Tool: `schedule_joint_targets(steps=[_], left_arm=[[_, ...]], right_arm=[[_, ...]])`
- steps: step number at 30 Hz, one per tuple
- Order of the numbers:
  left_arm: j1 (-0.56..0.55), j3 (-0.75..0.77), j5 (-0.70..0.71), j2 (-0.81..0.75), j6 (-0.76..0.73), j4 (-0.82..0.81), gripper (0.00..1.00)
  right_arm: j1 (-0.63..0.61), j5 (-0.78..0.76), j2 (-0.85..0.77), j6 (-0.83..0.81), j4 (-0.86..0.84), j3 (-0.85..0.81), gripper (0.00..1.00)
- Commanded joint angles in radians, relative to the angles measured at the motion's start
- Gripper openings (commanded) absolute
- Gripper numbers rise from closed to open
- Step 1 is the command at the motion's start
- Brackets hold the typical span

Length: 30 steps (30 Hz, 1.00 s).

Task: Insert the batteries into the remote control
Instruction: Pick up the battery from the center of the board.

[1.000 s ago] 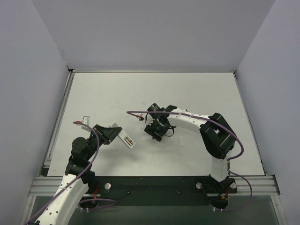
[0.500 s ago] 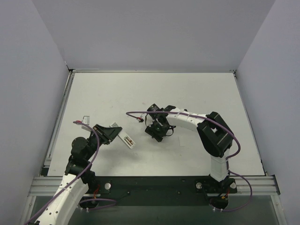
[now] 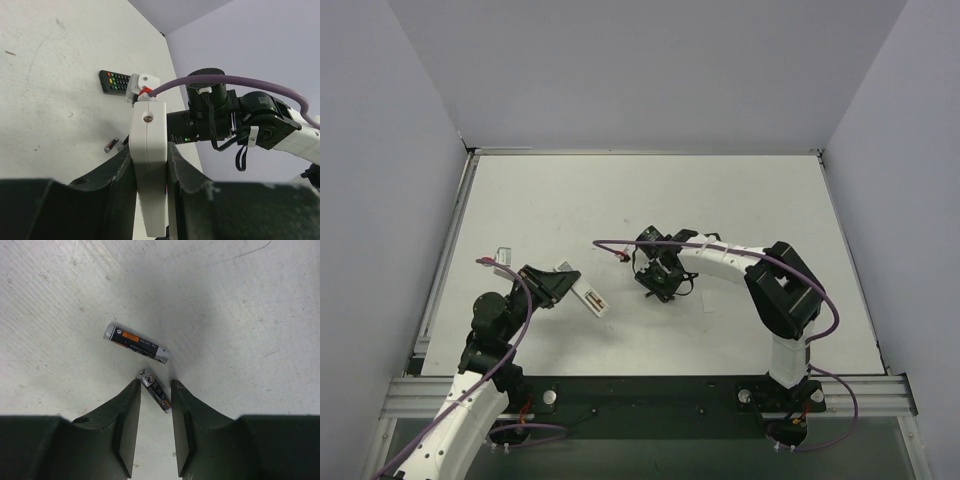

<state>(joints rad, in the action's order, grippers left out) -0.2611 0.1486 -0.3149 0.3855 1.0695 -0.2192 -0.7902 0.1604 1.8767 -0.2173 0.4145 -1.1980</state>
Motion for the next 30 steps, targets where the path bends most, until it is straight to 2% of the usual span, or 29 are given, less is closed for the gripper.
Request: schedule_joint_targets(steps=[1, 4, 12, 18, 21, 24, 30], left_arm=[[-0.004, 0.031, -0.006, -0.007, 0.004, -0.037, 0.0], [-0.004, 0.026, -0.007, -0.002, 0.006, -0.042, 0.0], [-0.004, 0.026, -0.01, 0.01, 0.009, -0.055, 0.0], [-0.004, 0.025, -0.016, 0.015, 0.012, -0.063, 0.0], [-0.006, 0.02, -0.024, 0.018, 0.01, -0.081, 0.0], [-0.006, 0.006, -0.052, 0.036, 0.007, -0.132, 0.0], [-0.006, -0.026, -0.084, 0.096, 0.035, -0.298, 0.0]], right_arm=[[-0.026, -0.035, -0.007, 0.047, 0.047, 0.035, 0.25], [-0.043, -0.036, -0.004, 0.058, 0.038, 0.032, 0.22], [-0.09, -0.076, 0.015, 0.079, 0.024, 0.025, 0.2], [-0.103, -0.102, 0.007, 0.095, 0.023, 0.041, 0.1], [-0.109, -0.104, -0.031, 0.107, 0.023, 0.058, 0.04], [-0.118, -0.096, -0.137, 0.142, 0.017, 0.074, 0.0], [-0.15, -0.157, -0.361, 0.26, -0.063, 0.095, 0.0]])
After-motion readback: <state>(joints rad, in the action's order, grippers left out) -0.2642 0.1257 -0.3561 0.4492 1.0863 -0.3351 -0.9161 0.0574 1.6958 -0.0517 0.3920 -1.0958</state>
